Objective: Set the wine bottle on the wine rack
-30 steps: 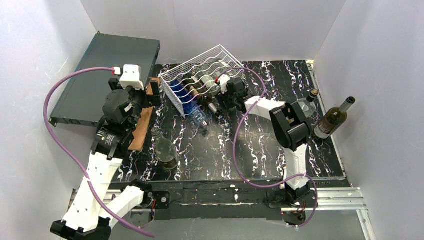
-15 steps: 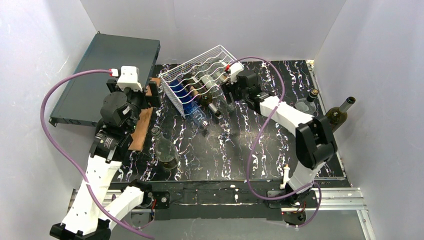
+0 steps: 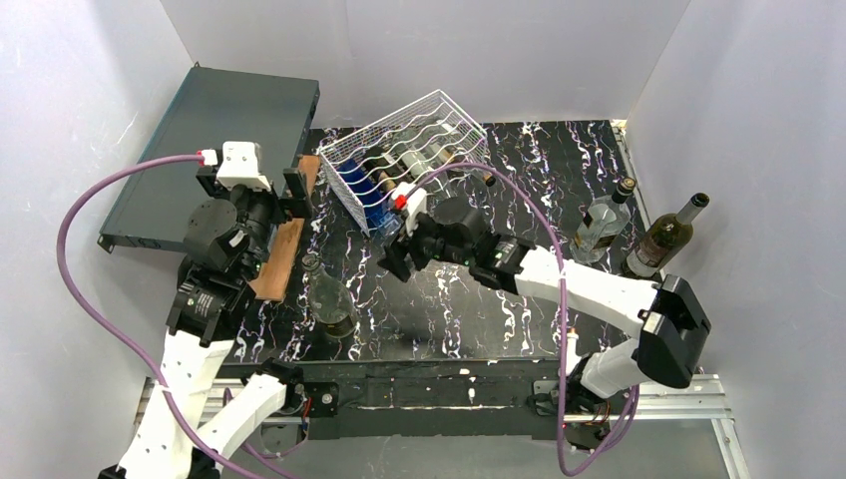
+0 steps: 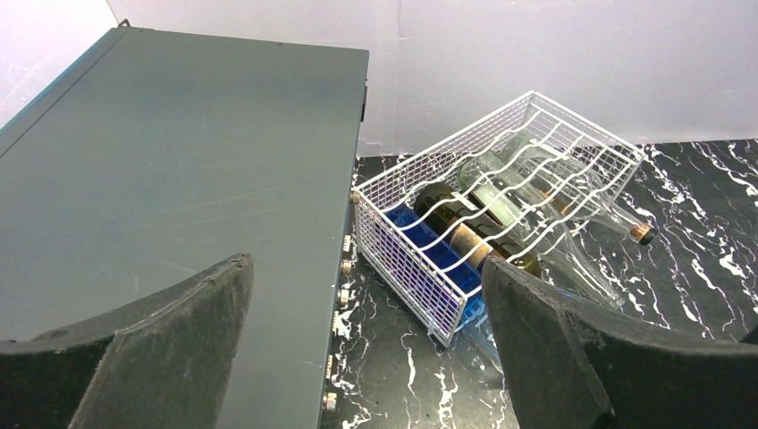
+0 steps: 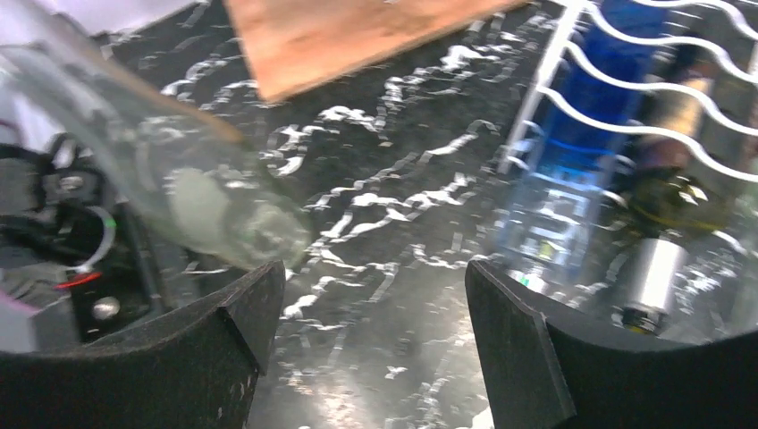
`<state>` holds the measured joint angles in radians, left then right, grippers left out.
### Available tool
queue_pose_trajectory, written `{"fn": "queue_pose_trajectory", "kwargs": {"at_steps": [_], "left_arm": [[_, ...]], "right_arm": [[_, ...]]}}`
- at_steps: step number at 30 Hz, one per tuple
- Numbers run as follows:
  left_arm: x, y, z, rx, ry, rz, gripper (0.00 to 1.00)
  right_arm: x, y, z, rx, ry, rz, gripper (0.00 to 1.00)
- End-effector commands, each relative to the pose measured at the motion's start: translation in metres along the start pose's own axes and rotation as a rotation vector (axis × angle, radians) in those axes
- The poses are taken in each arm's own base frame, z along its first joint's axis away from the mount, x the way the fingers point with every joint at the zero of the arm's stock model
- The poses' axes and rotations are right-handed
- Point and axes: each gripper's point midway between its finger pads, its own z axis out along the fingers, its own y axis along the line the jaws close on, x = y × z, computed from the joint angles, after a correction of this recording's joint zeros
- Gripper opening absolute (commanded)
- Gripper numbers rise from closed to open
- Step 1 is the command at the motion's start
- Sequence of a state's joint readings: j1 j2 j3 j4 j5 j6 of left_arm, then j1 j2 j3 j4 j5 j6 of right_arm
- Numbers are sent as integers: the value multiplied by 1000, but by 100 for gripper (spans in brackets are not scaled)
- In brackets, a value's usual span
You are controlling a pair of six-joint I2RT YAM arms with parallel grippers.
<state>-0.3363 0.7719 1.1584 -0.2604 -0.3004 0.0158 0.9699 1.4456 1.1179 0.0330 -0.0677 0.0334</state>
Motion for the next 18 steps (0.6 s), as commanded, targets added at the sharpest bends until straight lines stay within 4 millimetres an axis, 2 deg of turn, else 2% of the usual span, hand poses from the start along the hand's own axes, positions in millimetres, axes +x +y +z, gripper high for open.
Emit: {"fn": "queue_pose_trajectory", "kwargs": {"at_steps": [1, 5, 8, 13, 18], "left_arm": [[-13, 4, -6, -17, -49, -12, 99], [-15, 5, -9, -17, -57, -8, 99], [-15, 7, -10, -29, -60, -3, 99], [-16, 10, -12, -39, -66, -1, 99], [-17, 10, -13, -38, -69, -3, 99]], "right_arm": [[-58, 51, -8, -112, -157, 20, 83], [-78, 87, -3, -194, -176, -6, 83], [-82, 109, 2, -247, -166, -38, 83], [-90, 128, 11, -283, -176, -58, 83], [-99, 137, 24, -295, -194, -53, 83]]}}
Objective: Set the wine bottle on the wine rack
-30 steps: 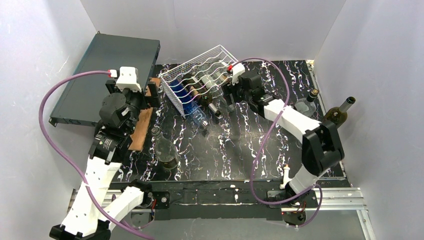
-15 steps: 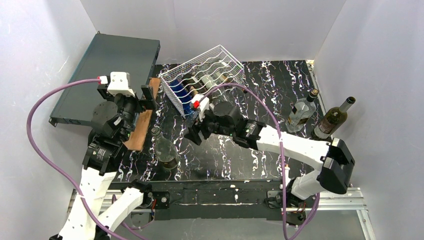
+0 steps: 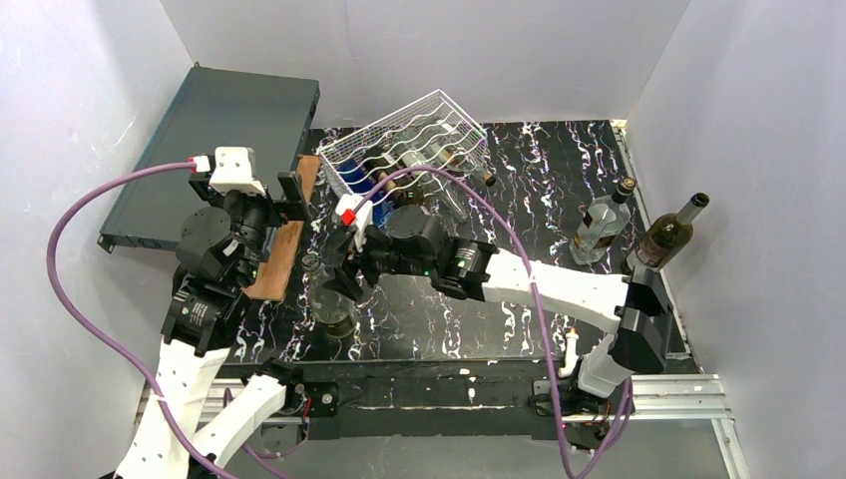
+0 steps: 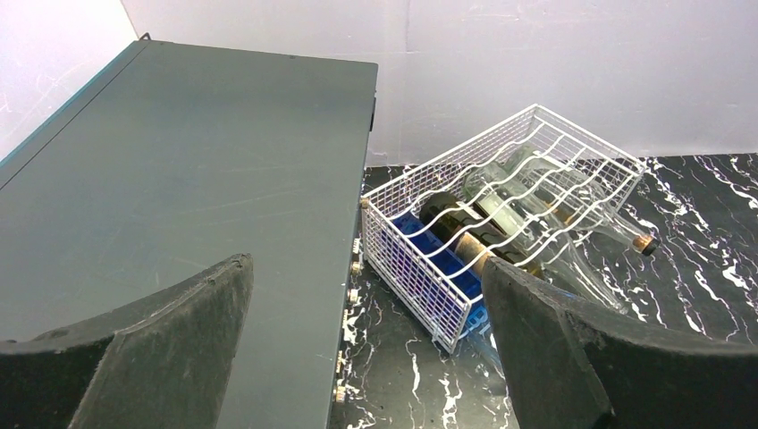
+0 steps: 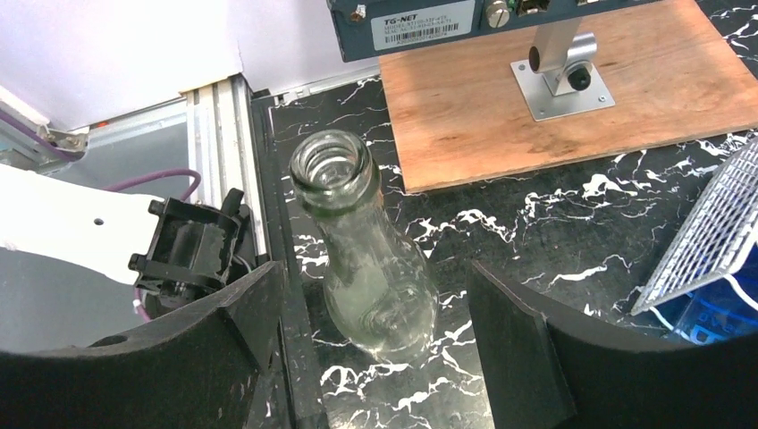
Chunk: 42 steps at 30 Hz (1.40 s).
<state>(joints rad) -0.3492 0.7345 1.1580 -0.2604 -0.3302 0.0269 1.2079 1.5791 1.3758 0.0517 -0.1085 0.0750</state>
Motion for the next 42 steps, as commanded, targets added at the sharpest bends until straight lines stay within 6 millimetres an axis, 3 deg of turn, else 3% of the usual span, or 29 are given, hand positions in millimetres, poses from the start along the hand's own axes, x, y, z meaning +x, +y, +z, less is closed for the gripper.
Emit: {"fn": "queue_pose_trajectory", "kwargs": {"at_steps": [1, 19, 24, 27, 31, 35, 40, 42], "left_arm": [[-9, 5, -2, -23, -35, -1, 99], [-7, 4, -1, -23, -28, 13, 99], [-8, 3, -1, -20, -27, 12, 99], [-7, 3, -1, -19, -25, 10, 99], [-6, 2, 0, -16, -22, 7, 99], [-5, 1, 1, -14, -17, 9, 99], [-5, 1, 1, -13, -17, 7, 99], [-5, 1, 1, -12, -16, 6, 99]], "right_arm": [[-30, 5, 14, -14, -74, -10, 83], [-15, 8, 60, -39, -98, 14, 80], [-11, 10, 64, -46, -99, 25, 72], [-12, 9, 63, -40, -105, 35, 59], [-16, 1, 54, 15, -122, 39, 34], [-25, -10, 37, 86, -148, 34, 20], [-34, -44, 3, 232, -169, 52, 1], [-39, -64, -18, 316, -183, 70, 1]]}}
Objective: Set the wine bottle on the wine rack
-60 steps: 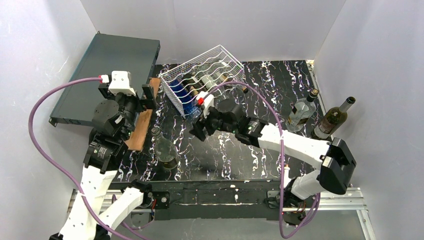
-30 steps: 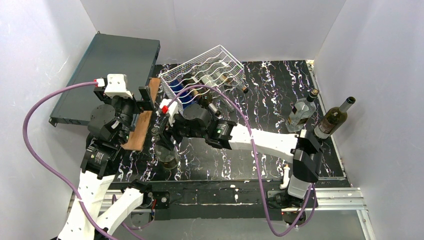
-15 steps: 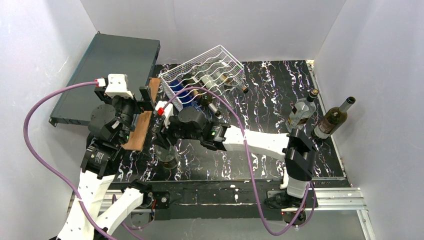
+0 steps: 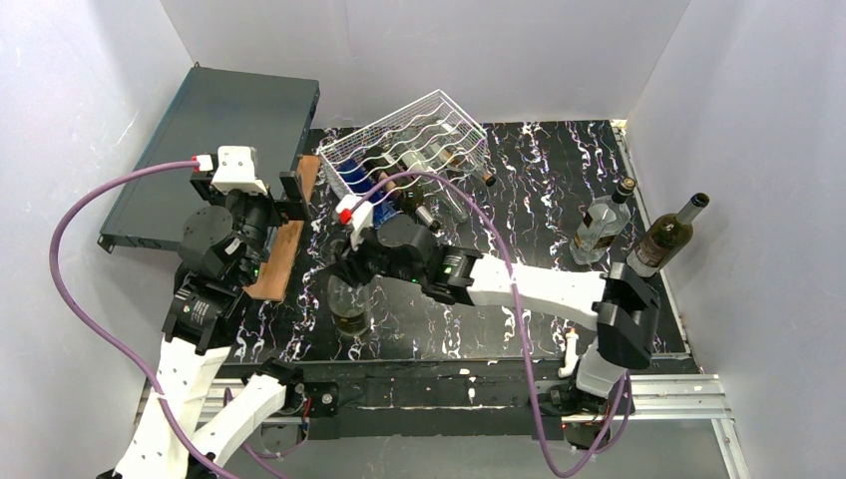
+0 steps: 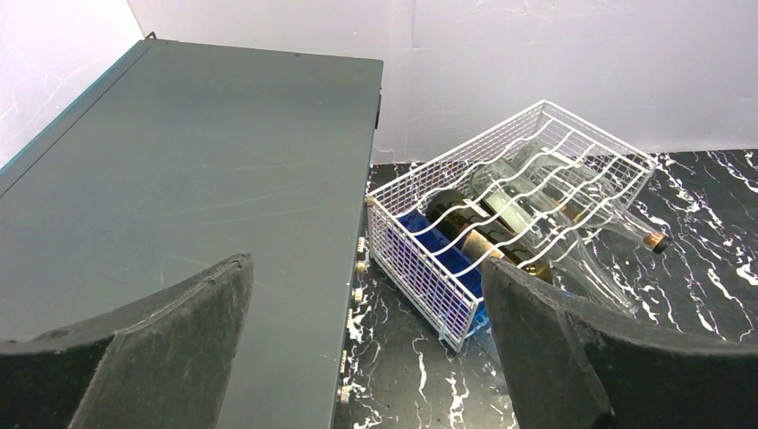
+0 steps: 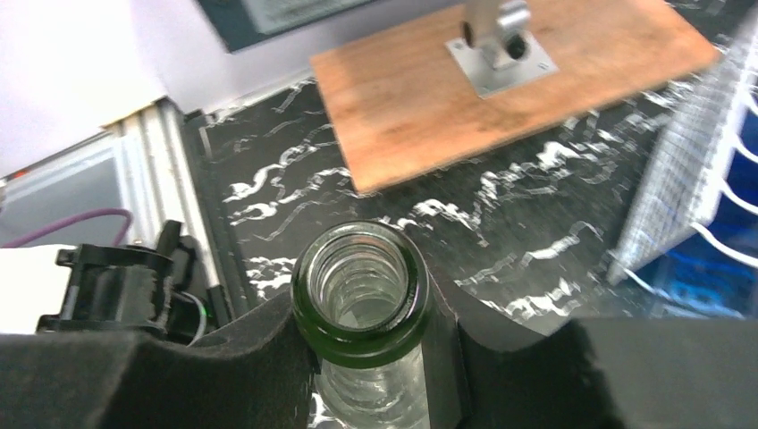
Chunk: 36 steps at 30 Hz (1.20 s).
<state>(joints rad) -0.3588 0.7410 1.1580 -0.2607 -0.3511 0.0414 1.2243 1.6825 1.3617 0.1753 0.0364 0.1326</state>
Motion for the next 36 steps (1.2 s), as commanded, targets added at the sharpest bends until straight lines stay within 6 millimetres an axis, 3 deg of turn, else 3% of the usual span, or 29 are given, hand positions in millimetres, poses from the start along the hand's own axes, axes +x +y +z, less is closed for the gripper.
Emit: {"fn": "queue_pose_trajectory", "kwargs": {"at_steps": [1, 5, 8, 12, 16, 19, 27, 31, 36], "left_arm": [[-7, -1, 0, 0, -23, -11, 99], [-6, -2, 0, 8, -20, -13, 99], [-6, -3, 0, 13, -19, -15, 99], [-6, -5, 2, 21, -14, -16, 99], [-5, -7, 2, 27, -11, -24, 100], [-5, -8, 2, 31, -11, -27, 99], [-5, -7, 1, 25, -15, -29, 99], [-6, -5, 1, 21, -18, -28, 99], [-7, -7, -1, 31, -23, -30, 99]], "right_arm": [[-66, -57, -54, 232, -176, 39, 1], [-69, -123, -103, 481, -207, 200, 1], [-59, -172, -138, 636, -190, 339, 1], [-30, -208, -170, 769, -93, 577, 1], [2, -213, -177, 796, -35, 770, 1], [17, -215, -173, 804, -85, 894, 1], [65, -218, -141, 765, -199, 1269, 1], [108, -225, -143, 854, -191, 1440, 1], [167, -226, -163, 1000, -200, 1600, 1]]}}
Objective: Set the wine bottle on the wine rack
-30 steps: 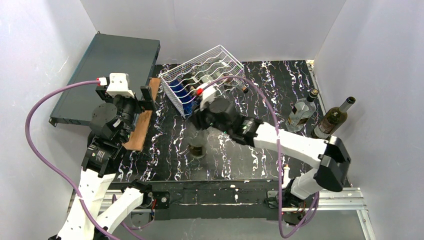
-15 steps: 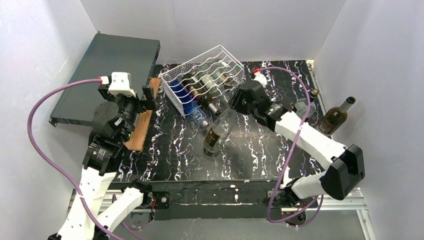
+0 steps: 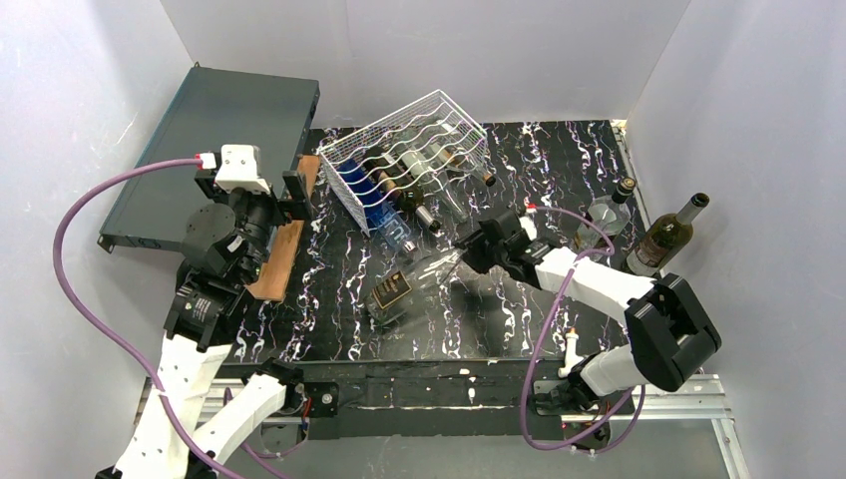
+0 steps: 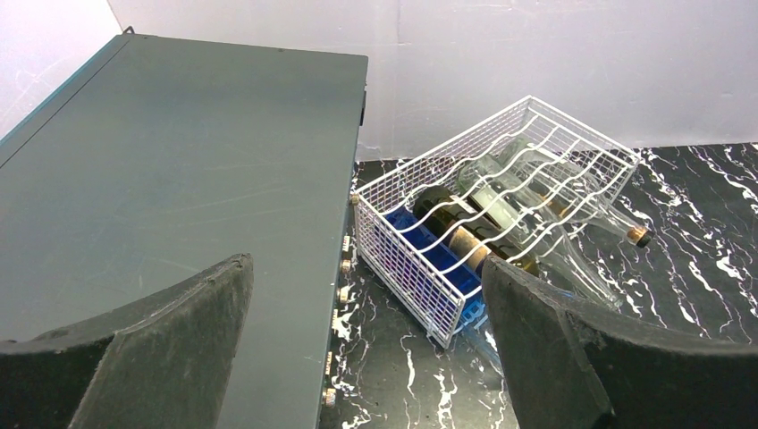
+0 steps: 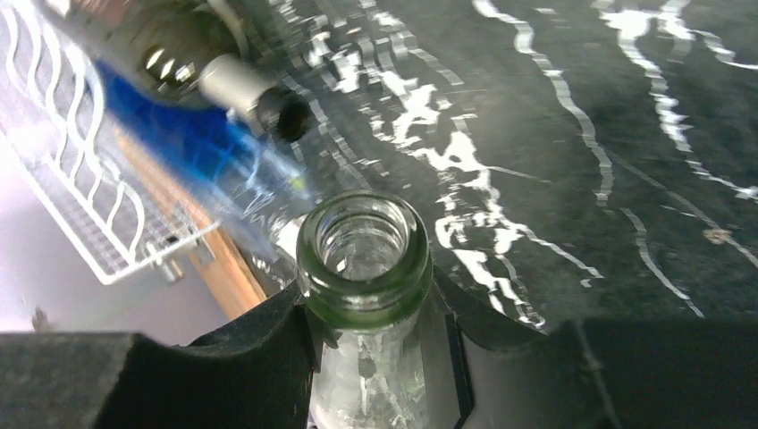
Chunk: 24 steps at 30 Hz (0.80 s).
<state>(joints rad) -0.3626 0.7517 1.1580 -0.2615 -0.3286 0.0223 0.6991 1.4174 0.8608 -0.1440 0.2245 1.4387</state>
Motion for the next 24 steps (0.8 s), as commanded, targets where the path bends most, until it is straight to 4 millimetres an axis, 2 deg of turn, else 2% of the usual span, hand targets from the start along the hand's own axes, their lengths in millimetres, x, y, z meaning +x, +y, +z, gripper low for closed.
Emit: {"fn": "queue_pose_trajectory", "kwargs": {"at_steps": [1, 5, 7, 9, 12, 15, 19, 24], "left_arm": [[-10, 0, -4, 3, -34, -14, 99], [-11, 0, -5, 4, -37, -14, 99], [-12, 0, -5, 6, -39, -16, 99], [-12, -1, -6, 7, -38, -17, 99], [-12, 0, -6, 4, -38, -17, 99], [-11, -1, -6, 7, -38, -18, 99], [-11, -1, -5, 10, -35, -18, 99], [-11, -2, -5, 12, -35, -19, 99]], "right_arm": [[-7, -24, 8, 27, -50, 237, 1], [0, -62, 17, 42, -43, 366, 1], [6, -75, 22, 64, -27, 395, 1], [10, -82, 26, 79, -12, 402, 3], [13, -85, 29, 100, -5, 396, 12], [9, -86, 27, 109, -23, 386, 19], [6, -87, 23, 107, -39, 375, 36], [6, -81, 20, 82, -28, 339, 64]]}}
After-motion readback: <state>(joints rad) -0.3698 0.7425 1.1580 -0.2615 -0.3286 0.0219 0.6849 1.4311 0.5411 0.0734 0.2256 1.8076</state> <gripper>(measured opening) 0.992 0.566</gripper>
